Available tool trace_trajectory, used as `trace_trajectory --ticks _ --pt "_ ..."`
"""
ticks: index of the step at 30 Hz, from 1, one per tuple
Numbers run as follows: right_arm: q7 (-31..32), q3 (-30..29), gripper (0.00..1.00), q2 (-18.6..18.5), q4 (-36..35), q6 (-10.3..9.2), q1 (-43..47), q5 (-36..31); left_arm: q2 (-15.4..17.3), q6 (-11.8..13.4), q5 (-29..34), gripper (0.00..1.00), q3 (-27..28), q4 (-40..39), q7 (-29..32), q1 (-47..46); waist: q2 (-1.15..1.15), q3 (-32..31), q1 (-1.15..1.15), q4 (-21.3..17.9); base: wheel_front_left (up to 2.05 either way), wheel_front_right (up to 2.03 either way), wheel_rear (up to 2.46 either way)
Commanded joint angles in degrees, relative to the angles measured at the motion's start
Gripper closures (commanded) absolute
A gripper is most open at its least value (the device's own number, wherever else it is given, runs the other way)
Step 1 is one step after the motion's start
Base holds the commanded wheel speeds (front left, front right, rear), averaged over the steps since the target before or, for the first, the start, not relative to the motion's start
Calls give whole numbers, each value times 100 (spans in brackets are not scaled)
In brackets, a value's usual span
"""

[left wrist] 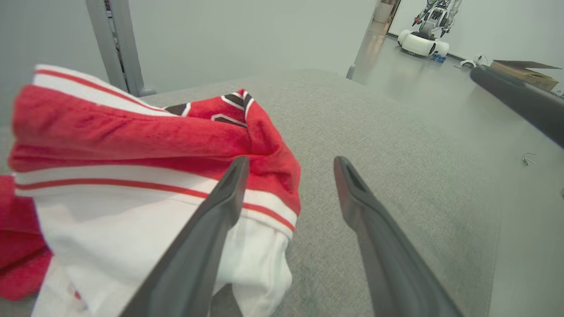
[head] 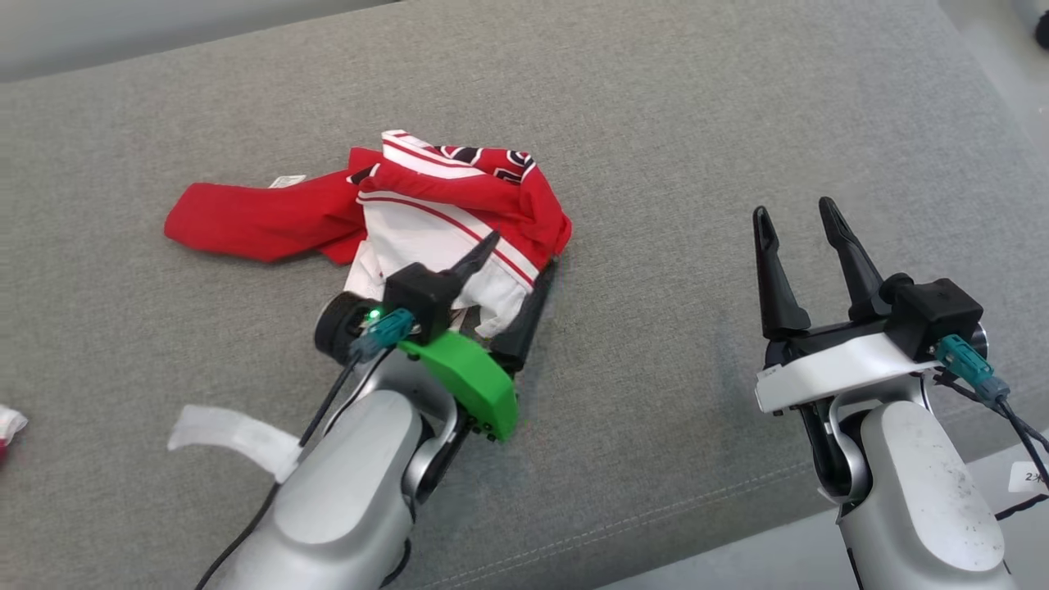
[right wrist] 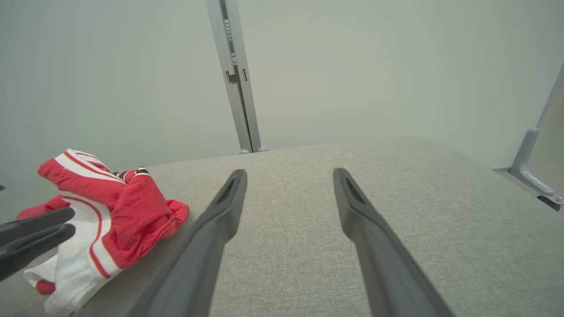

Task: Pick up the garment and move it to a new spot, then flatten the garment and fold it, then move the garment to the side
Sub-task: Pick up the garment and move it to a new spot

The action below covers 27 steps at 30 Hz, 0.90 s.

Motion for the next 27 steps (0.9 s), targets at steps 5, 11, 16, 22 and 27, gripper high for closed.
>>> trace_trajectory --ticks 5,11,16,22,27 --pt "-22 -50 0 -12 -38 0 104 -74 426 379 -188 0 442 -653 -232 439 0 -169 0 339 0 0 0" --pt "-22 -64 0 -12 -23 0 152 -147 878 809 -405 0 1105 -1288 -406 857 0 -270 0 528 0 0 0" --pt "-22 -88 0 -11 -8 0 179 -203 1111 1038 -528 0 1602 -1591 -540 1098 0 -380 0 630 0 0 0" --pt "-22 -20 0 -12 43 0 214 -205 1249 1169 -536 0 2290 -1843 -629 1462 0 -557 0 615 0 0 0" --pt "-22 38 0 -11 55 0 314 -263 1227 1195 -171 0 2702 -2138 -625 1851 0 -696 0 580 0 0 0"
